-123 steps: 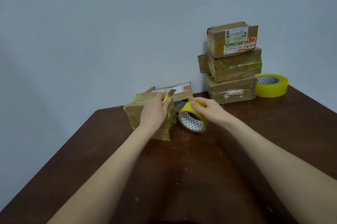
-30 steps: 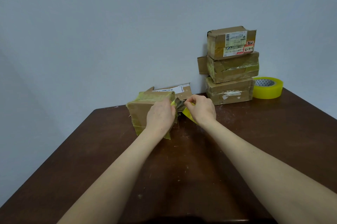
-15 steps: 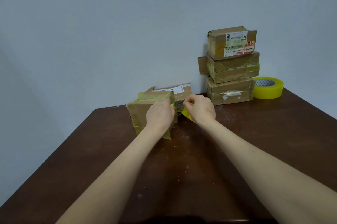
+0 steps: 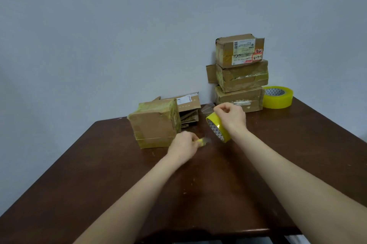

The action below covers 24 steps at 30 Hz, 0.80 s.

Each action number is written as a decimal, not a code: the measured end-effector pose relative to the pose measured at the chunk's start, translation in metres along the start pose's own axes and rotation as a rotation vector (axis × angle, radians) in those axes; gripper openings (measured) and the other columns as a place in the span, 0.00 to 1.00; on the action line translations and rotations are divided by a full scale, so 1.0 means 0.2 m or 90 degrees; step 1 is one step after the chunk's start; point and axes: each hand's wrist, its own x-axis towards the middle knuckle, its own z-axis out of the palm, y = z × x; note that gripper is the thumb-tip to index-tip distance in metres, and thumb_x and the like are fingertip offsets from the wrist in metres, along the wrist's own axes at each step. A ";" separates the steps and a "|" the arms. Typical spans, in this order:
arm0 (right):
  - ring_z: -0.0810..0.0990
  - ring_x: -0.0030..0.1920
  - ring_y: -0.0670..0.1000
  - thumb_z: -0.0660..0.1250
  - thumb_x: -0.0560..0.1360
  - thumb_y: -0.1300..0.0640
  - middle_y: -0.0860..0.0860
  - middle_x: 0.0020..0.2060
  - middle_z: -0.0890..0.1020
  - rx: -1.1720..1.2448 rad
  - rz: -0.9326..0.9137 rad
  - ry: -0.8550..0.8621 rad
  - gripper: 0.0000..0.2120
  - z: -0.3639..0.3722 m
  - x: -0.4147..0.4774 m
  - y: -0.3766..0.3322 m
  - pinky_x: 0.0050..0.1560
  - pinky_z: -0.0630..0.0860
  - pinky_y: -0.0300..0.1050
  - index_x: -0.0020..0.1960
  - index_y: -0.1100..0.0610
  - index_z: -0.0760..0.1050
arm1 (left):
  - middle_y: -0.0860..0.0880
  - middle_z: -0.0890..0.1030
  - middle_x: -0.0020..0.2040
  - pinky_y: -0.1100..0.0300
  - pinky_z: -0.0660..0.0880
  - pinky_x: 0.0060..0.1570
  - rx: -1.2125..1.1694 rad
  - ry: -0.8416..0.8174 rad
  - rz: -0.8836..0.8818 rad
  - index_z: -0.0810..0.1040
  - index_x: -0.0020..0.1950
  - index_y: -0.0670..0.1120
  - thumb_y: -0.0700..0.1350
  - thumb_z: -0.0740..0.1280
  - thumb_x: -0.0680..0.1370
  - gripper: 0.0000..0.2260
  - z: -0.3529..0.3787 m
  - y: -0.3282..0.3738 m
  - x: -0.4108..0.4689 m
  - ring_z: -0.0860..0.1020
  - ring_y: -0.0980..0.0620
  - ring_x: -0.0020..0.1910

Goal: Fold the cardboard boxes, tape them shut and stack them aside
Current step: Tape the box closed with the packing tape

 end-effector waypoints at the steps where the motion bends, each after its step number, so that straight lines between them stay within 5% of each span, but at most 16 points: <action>1: 0.76 0.47 0.49 0.66 0.75 0.53 0.47 0.41 0.79 0.013 0.001 0.006 0.05 -0.02 0.00 0.01 0.45 0.69 0.43 0.43 0.51 0.80 | 0.47 0.82 0.54 0.55 0.76 0.51 -0.003 -0.026 0.002 0.81 0.57 0.48 0.49 0.66 0.78 0.11 0.05 0.01 -0.02 0.79 0.48 0.53; 4: 0.76 0.47 0.49 0.67 0.75 0.53 0.47 0.41 0.80 0.020 -0.010 0.028 0.04 -0.11 -0.01 0.02 0.44 0.67 0.42 0.43 0.51 0.80 | 0.49 0.80 0.54 0.53 0.77 0.52 0.027 -0.053 0.023 0.79 0.60 0.50 0.50 0.67 0.77 0.13 0.14 0.04 -0.05 0.78 0.49 0.54; 10: 0.78 0.46 0.49 0.67 0.75 0.53 0.48 0.40 0.80 -0.042 -0.071 0.048 0.04 -0.24 -0.02 0.07 0.46 0.70 0.43 0.42 0.49 0.78 | 0.50 0.78 0.52 0.59 0.71 0.51 -0.053 0.307 0.242 0.80 0.60 0.48 0.48 0.67 0.77 0.13 -0.06 0.31 0.06 0.75 0.52 0.54; 15: 0.79 0.45 0.51 0.66 0.75 0.52 0.48 0.39 0.81 -0.059 -0.109 0.041 0.06 -0.28 -0.03 0.11 0.46 0.73 0.47 0.43 0.51 0.81 | 0.51 0.81 0.56 0.56 0.71 0.54 0.050 0.255 0.236 0.79 0.63 0.51 0.53 0.66 0.77 0.16 -0.05 0.45 0.15 0.74 0.50 0.58; 20: 0.79 0.46 0.52 0.65 0.76 0.52 0.48 0.41 0.83 -0.077 -0.129 0.020 0.07 -0.33 -0.03 0.14 0.46 0.74 0.50 0.44 0.51 0.81 | 0.49 0.85 0.44 0.54 0.77 0.49 -0.109 0.212 0.179 0.85 0.50 0.49 0.50 0.71 0.73 0.08 -0.01 0.49 0.17 0.81 0.50 0.46; 24: 0.79 0.51 0.52 0.67 0.75 0.48 0.48 0.46 0.83 -0.075 -0.122 0.006 0.06 -0.34 -0.03 0.16 0.52 0.76 0.54 0.46 0.49 0.80 | 0.47 0.85 0.45 0.59 0.73 0.46 -0.122 0.207 0.144 0.85 0.48 0.46 0.47 0.69 0.75 0.07 0.00 0.53 0.17 0.80 0.49 0.47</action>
